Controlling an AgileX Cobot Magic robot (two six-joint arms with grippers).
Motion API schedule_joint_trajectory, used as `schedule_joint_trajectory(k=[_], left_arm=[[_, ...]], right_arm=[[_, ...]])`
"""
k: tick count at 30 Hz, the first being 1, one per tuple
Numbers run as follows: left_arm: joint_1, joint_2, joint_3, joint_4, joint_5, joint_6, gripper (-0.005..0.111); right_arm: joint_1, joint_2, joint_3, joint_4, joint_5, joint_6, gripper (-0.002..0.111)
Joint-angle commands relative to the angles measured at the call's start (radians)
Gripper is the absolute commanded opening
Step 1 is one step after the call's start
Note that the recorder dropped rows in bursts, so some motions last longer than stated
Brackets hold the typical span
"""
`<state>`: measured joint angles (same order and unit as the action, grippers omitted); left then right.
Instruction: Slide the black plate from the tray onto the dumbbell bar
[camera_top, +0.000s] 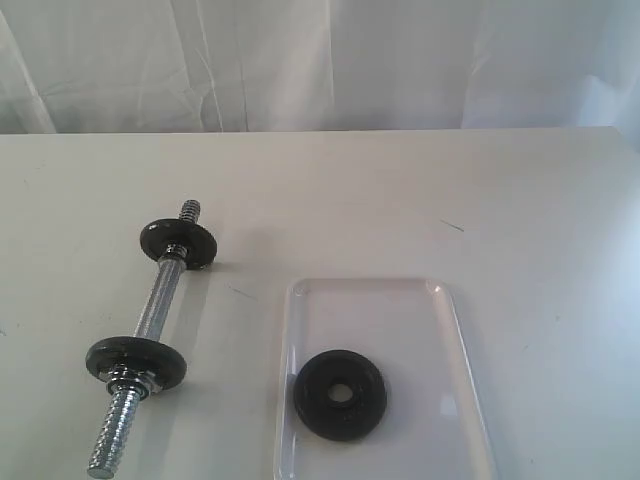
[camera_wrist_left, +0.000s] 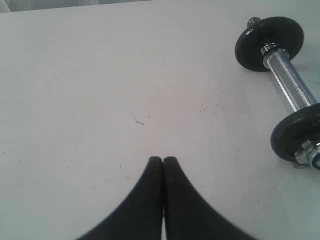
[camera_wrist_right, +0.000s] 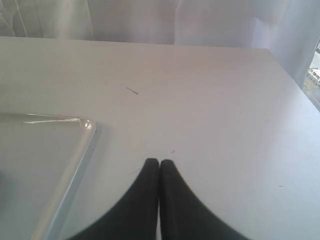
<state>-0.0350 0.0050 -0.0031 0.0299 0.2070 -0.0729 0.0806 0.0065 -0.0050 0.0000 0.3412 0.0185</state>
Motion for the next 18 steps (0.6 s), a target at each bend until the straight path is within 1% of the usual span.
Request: schedule_joint_trajectory(k=[1,18], left_arm=[[-0.007,-0.005,0.003,-0.003,-0.003,-0.006,0.0],[-0.007,-0.005,0.003,-0.002,0.003,-0.006,0.0]], right_arm=[[0.001,-0.007,0.005,-0.009,-0.005,0.004,0.0],[0.001,-0.007,0.005,-0.009,-0.005,0.004,0.0]])
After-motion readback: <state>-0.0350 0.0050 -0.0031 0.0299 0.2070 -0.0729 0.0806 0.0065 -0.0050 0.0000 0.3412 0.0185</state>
